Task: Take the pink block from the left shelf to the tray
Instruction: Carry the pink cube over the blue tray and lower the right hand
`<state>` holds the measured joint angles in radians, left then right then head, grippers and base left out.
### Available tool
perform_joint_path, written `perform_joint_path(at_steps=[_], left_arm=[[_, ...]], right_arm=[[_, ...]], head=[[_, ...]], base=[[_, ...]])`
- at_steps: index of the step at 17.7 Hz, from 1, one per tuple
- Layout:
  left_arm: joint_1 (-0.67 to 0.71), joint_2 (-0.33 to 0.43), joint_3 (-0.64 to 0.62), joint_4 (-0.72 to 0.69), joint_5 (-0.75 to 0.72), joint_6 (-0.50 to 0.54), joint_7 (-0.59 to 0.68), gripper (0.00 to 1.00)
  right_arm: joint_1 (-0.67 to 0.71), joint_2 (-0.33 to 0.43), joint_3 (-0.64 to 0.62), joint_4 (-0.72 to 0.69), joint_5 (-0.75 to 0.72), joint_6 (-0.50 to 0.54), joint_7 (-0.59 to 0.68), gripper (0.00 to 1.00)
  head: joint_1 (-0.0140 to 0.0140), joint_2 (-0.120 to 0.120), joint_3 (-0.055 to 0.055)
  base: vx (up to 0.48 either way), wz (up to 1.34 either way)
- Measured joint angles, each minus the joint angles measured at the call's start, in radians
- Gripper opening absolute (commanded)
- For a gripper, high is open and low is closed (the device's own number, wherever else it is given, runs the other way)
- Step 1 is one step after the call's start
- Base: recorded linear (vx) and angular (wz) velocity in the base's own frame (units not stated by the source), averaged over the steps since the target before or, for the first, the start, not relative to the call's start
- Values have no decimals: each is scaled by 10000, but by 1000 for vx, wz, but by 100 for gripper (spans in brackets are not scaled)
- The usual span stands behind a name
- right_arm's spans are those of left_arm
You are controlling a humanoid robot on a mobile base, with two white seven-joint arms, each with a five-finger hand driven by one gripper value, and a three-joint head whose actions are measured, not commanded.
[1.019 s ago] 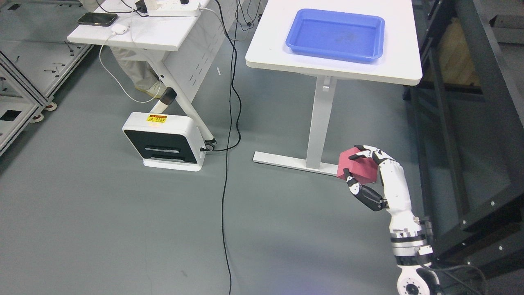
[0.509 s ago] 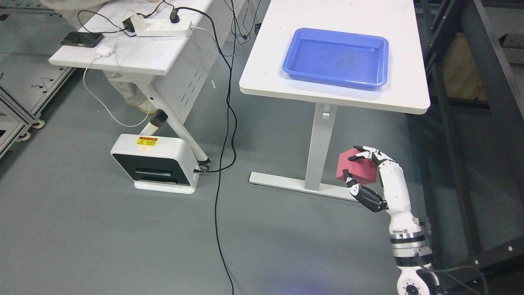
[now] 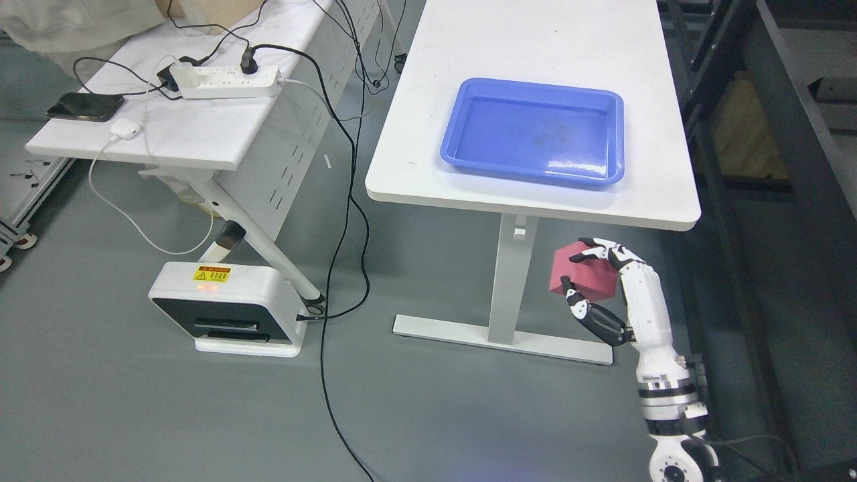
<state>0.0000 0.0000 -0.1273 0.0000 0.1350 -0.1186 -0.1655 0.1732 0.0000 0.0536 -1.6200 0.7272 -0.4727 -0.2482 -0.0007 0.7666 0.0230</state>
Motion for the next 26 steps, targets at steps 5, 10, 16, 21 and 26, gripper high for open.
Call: perform_joint_path(at_steps=[5, 10, 16, 21, 26], left_arm=[[0, 0, 0, 1, 0, 0, 0, 100], [0, 0, 0, 0, 0, 0, 0, 100], [0, 0, 0, 0, 0, 0, 0, 100], [0, 0, 0, 0, 0, 0, 0, 100], [1, 0, 0, 0, 0, 0, 0, 100]], right_arm=[[1, 0, 0, -29, 0, -21, 0, 6], [0, 0, 0, -48, -1, -22, 0, 6], [1, 0, 19, -66, -1, -24, -1, 6], [27, 0, 65, -75, -1, -38, -1, 6], [63, 0, 154, -75, 6, -52, 8, 6]], head=[[0, 0, 0], [0, 0, 0], [0, 0, 0], [0, 0, 0], [0, 0, 0]], base=[[224, -26], [221, -39], [217, -57], [179, -56], [113, -17]])
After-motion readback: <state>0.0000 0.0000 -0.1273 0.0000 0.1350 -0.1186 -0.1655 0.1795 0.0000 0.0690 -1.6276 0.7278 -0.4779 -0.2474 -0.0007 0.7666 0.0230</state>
